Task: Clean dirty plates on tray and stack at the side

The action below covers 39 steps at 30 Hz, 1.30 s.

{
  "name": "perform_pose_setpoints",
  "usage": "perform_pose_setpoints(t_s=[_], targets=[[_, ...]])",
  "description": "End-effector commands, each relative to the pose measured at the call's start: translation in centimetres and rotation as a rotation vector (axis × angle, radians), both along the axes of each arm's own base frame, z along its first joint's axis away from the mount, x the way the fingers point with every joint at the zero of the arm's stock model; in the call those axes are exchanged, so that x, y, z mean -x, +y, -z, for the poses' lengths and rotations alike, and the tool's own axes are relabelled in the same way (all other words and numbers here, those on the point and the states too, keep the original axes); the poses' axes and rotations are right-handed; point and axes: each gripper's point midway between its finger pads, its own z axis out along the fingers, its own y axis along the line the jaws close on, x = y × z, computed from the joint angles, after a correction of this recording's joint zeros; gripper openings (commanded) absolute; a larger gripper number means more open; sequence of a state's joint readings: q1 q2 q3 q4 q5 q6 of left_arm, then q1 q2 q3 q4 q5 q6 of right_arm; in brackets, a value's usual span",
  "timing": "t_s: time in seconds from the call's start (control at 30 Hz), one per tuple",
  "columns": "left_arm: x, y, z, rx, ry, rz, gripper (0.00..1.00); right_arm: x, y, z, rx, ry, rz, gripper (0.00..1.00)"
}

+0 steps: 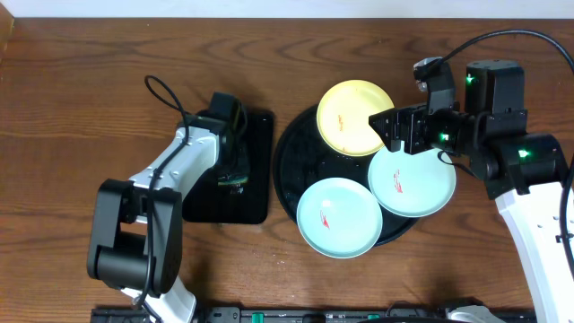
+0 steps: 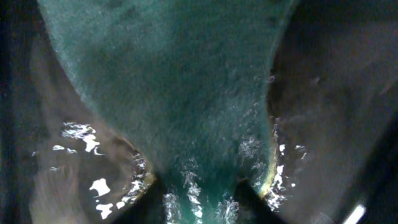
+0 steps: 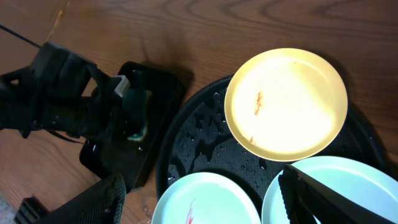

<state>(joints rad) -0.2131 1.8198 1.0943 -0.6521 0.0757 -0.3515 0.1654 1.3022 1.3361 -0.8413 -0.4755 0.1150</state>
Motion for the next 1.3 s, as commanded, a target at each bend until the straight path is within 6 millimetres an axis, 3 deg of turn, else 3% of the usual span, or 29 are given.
perform_pose_setpoints(t_s=[0.0,0.1,0.23,0.27,0.3,0.37,0.57,0.73,0.83,0.93,0.97,1.03,1.13,1.27], targets=[[1.4,0.6,2.3,-0.031,0.061,0.009,0.07,-0.1,0.2,-0.7,-0.003,-0.015,-0.001,0.78],[1.1,0.5,1.7,-0.030,0.056,0.009,0.08,0.0,0.2,-0.6,-0.002,-0.009,-0.001,0.77],[0.2,0.4,-1.2,-0.025,0.032,0.009,0.08,0.0,0.2,-0.7,-0.002,-0.011,-0.001,0.77],[-0.1,0.3,-2.1,-0.021,0.017,0.009,0.17,0.0,0.2,-0.7,-0.002,-0.011,-0.001,0.77],[-0.5,0.2,-2.9,-0.018,0.000,0.009,0.35,0.0,0.2,-0.6,-0.002,-0.011,-0.001,0.77],[-1.1,0.1,-4.1,-0.012,-0.040,0.025,0.48,0.0,0.2,-0.6,-0.002,-0.010,-0.001,0.77],[-2.9,2.5,-4.8,-0.160,-0.132,0.018,0.52,0.1,0.1,-0.4,0.000,0.000,-0.001,0.76],[-3.3,2.6,-2.4,-0.168,-0.098,-0.036,0.51,0.3,0.1,0.3,0.006,0.034,-0.001,0.75],[-3.0,1.3,-0.2,-0.102,-0.045,-0.037,0.48,0.4,0.1,1.1,0.012,0.068,-0.001,0.73],[-2.6,0.1,1.2,-0.035,-0.001,-0.027,0.39,0.7,0.0,2.1,0.021,0.114,-0.001,0.72],[-2.4,0.0,1.4,-0.028,0.008,-0.027,0.27,0.8,0.0,2.7,0.025,0.138,-0.001,0.71],[-2.5,-0.1,1.0,-0.021,0.004,-0.027,0.08,1.0,-0.1,3.5,0.038,0.177,0.004,0.69],[-3.0,-0.2,-0.8,-0.014,-0.032,-0.026,0.07,1.3,-1.0,5.1,0.088,0.233,0.033,0.60],[-3.7,-0.4,-4.1,0.000,-0.100,-0.012,0.08,1.9,-1.4,7.0,0.122,0.306,0.044,0.40]])
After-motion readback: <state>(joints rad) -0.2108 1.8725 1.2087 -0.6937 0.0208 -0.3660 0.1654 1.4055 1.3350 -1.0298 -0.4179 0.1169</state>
